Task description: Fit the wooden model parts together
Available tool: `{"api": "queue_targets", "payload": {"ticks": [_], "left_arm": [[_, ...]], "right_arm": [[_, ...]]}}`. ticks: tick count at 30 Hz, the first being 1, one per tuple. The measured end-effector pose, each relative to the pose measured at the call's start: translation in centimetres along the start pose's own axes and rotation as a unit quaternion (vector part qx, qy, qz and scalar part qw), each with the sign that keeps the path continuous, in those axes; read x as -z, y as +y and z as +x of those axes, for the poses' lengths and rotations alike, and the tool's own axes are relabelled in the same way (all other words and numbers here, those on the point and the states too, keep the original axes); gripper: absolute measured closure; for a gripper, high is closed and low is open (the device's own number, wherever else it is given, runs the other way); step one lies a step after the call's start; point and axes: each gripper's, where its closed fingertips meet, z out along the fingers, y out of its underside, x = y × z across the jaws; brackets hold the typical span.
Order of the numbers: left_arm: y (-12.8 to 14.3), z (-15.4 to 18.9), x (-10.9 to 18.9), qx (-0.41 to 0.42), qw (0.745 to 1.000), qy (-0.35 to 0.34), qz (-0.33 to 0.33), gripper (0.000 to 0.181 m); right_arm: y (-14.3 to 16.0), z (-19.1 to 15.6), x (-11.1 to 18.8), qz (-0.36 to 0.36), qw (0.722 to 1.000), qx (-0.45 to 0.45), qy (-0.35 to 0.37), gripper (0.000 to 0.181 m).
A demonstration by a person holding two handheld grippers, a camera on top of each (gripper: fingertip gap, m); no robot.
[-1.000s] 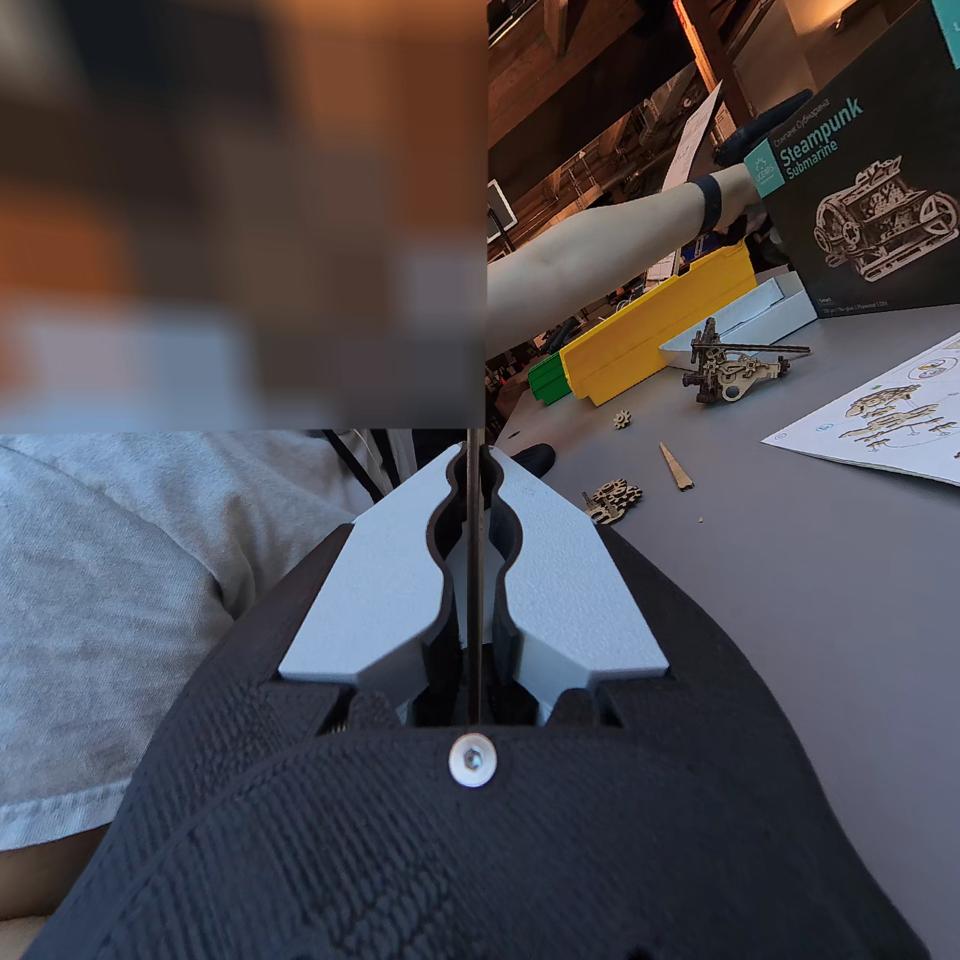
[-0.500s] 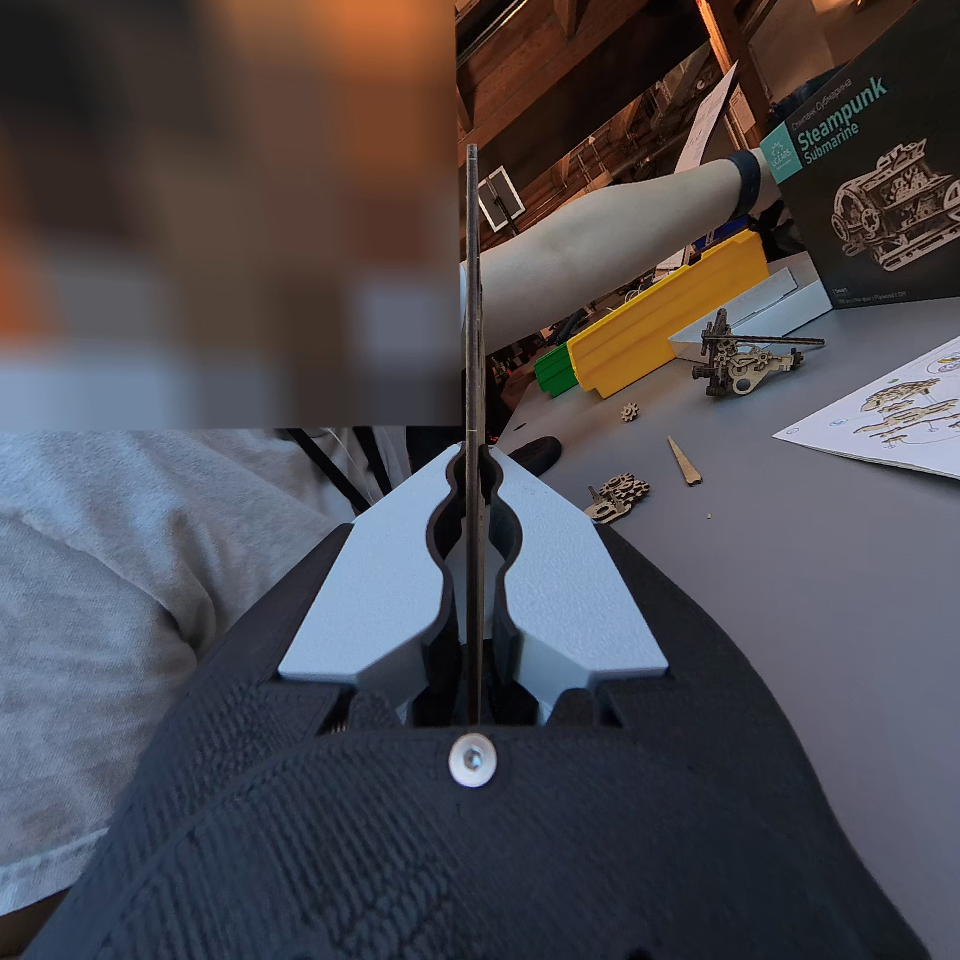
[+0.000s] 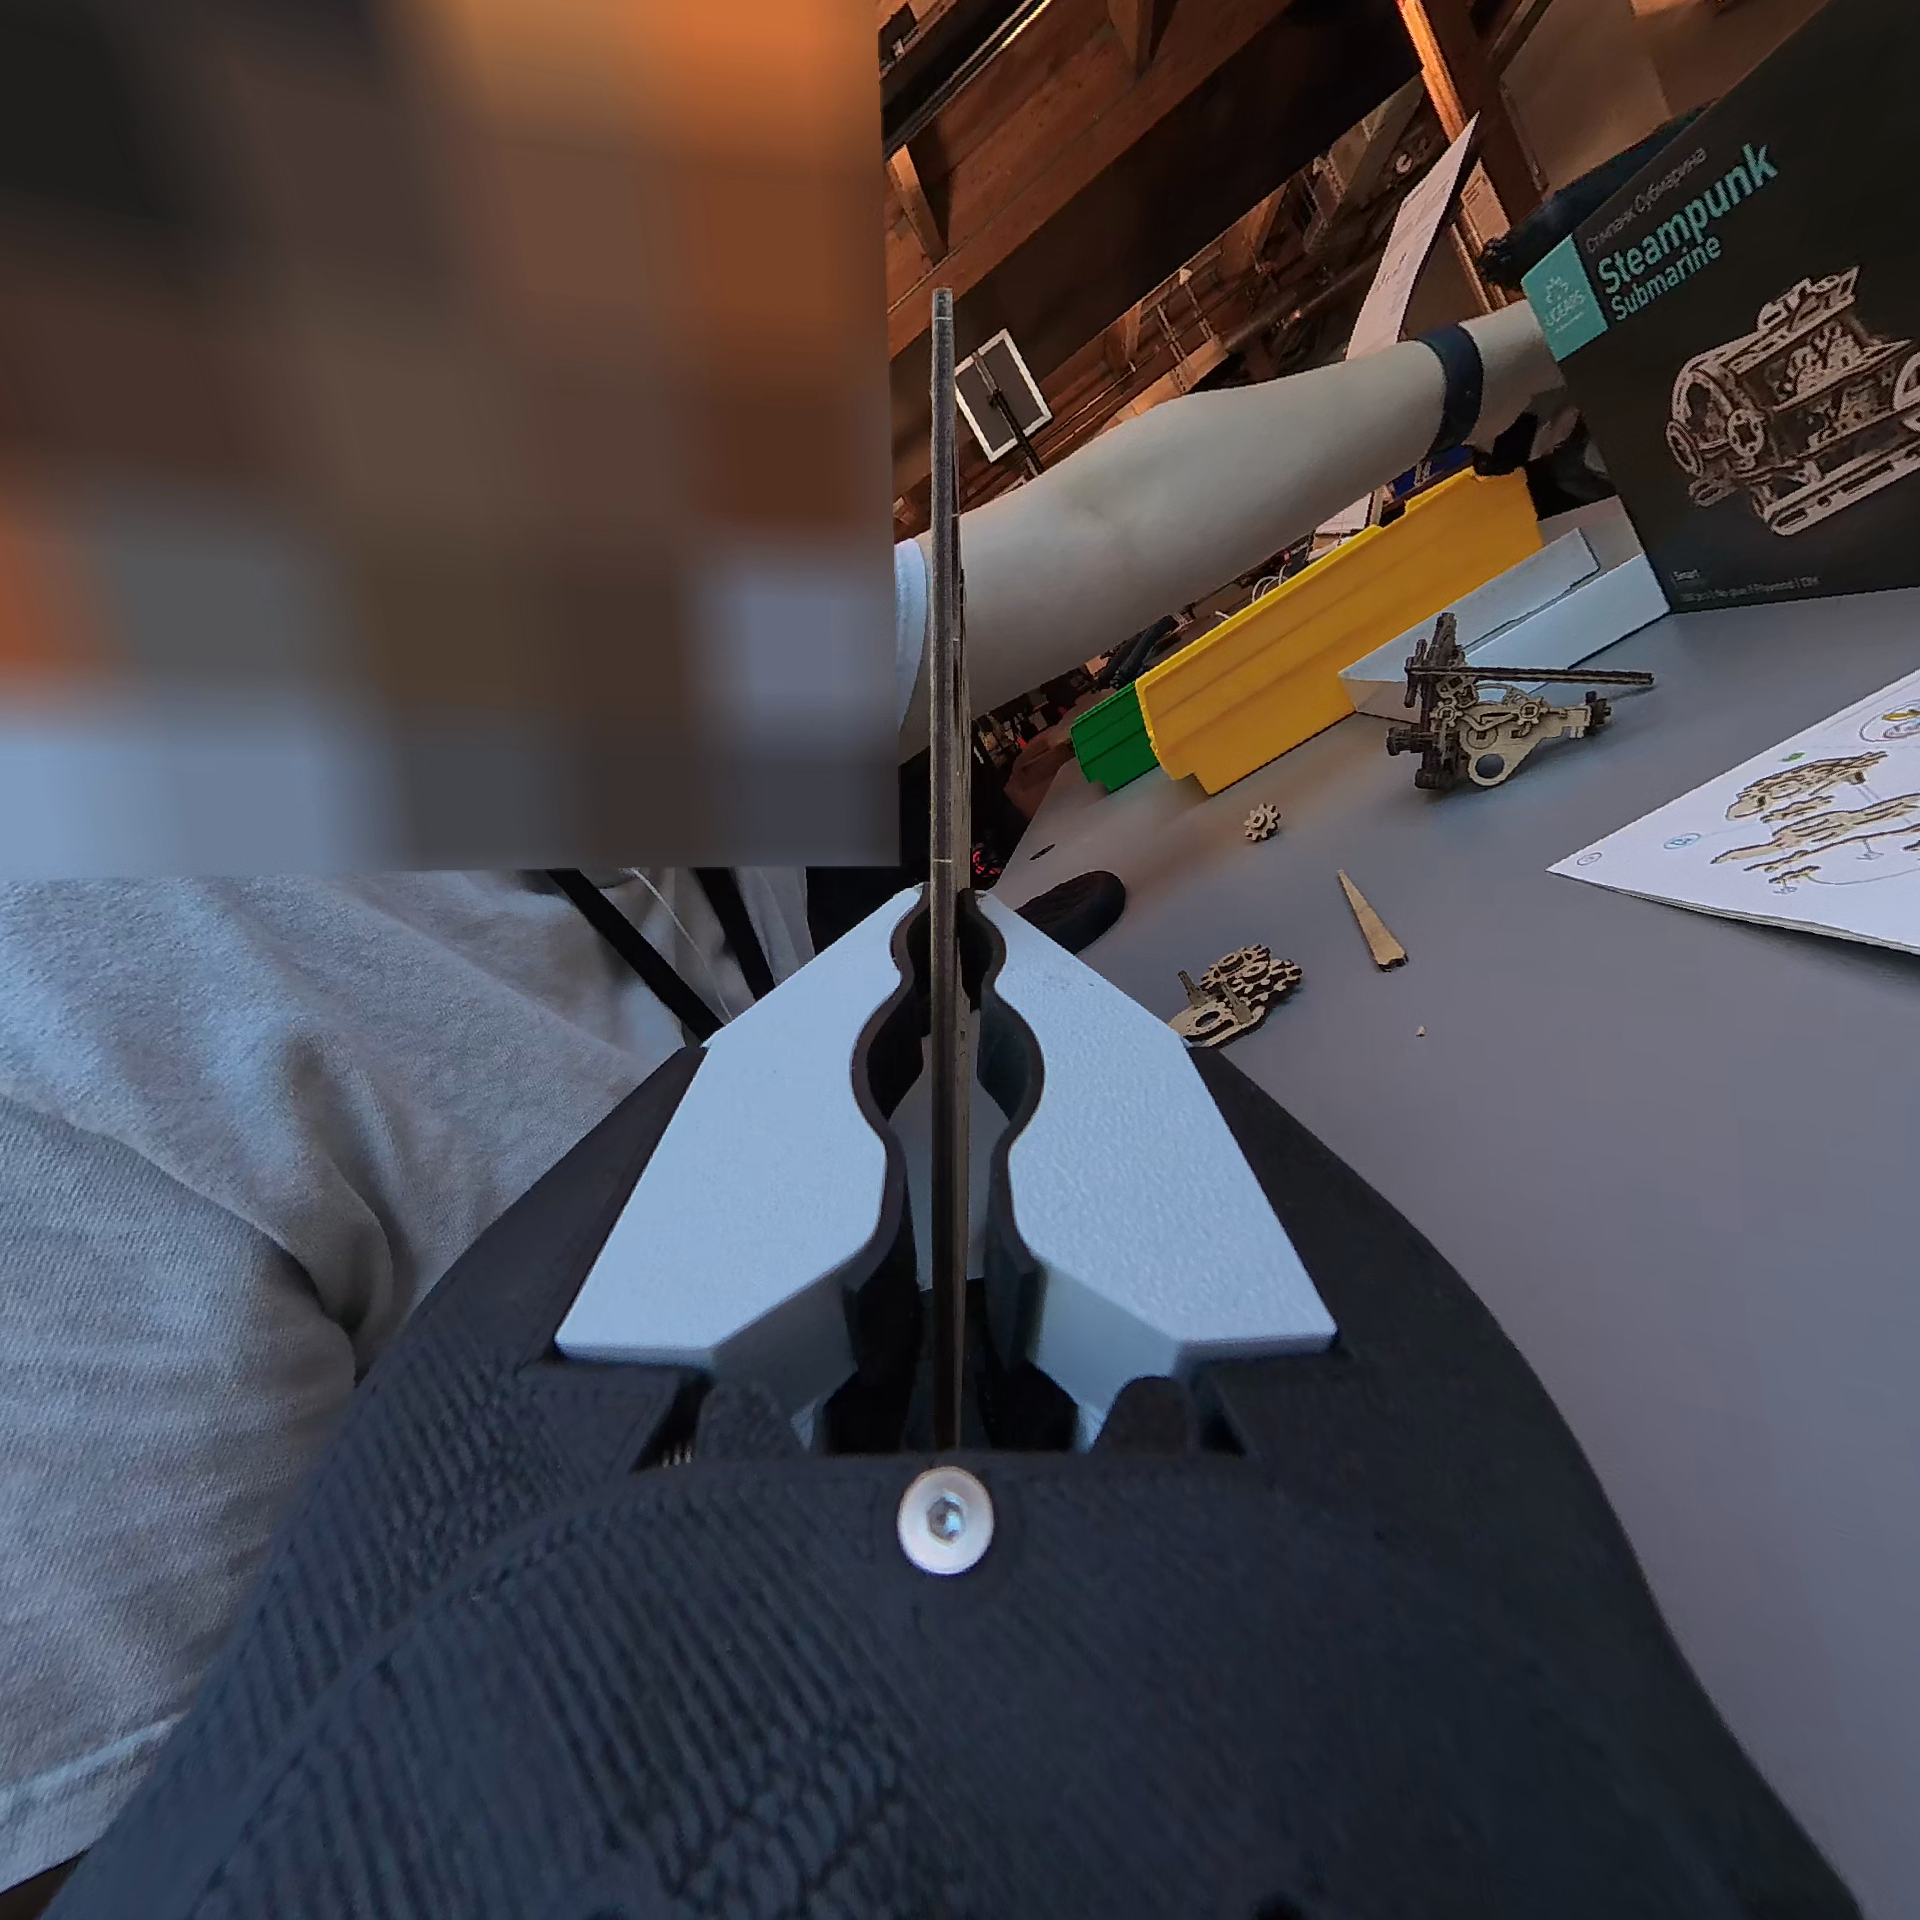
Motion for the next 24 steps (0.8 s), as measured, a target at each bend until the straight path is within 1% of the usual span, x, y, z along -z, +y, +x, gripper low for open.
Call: {"api": "queue_targets", "payload": {"ticks": [4, 6, 9, 10, 12, 14, 15, 17, 19, 22, 24], "left_arm": [[-1.2, 0.6, 1.4, 0.023, 0.998, 0.042, 0.028, 0.151], [-1.8, 0.0, 2.3, 0.027, 0.998, 0.035, 0.041, 0.143], [-2.9, -0.8, 4.1, 0.021, 0.997, 0.024, 0.076, 0.147], [-3.0, -0.8, 4.4, 0.019, 0.997, 0.026, 0.077, 0.146], [-2.7, -0.5, 4.2, 0.017, 0.997, 0.041, 0.068, 0.144], [-3.0, 0.9, 3.7, 0.011, 0.994, 0.072, 0.084, 0.145], [-3.0, 1.3, 3.2, -0.001, 0.994, 0.07, 0.088, 0.145], [-2.9, 1.4, 2.1, -0.049, 0.993, 0.035, 0.098, 0.15], [-3.2, 1.1, 1.4, -0.103, 0.988, -0.019, 0.111, 0.151], [-2.9, 0.9, 0.1, -0.161, 0.981, -0.07, 0.086, 0.141], [-3.0, 1.1, -0.2, -0.182, 0.977, -0.081, 0.081, 0.143]], "right_arm": [[0.0, 0.0, 0.0, -0.001, 1.0, -0.001, 0.0, 0.181], [0.0, 0.1, 0.0, -0.001, 1.0, -0.001, 0.001, 0.181], [0.0, 0.1, 0.0, -0.002, 1.0, 0.0, 0.002, 0.181], [0.0, 0.1, 0.0, -0.002, 1.0, 0.0, 0.003, 0.181], [0.1, 0.1, 0.0, -0.002, 1.0, 0.001, 0.003, 0.181], [0.1, 0.2, -0.1, -0.004, 1.0, 0.001, 0.004, 0.181], [0.1, 0.1, -0.1, -0.004, 1.0, 0.001, 0.004, 0.181], [0.1, 0.1, -0.1, -0.003, 1.0, 0.002, 0.005, 0.181], [0.2, 0.2, -0.1, -0.006, 1.0, 0.001, 0.006, 0.181], [0.1, 0.2, 0.0, -0.004, 1.0, -0.001, 0.005, 0.181], [0.1, 0.3, -0.1, -0.004, 1.0, -0.001, 0.005, 0.181]]}}
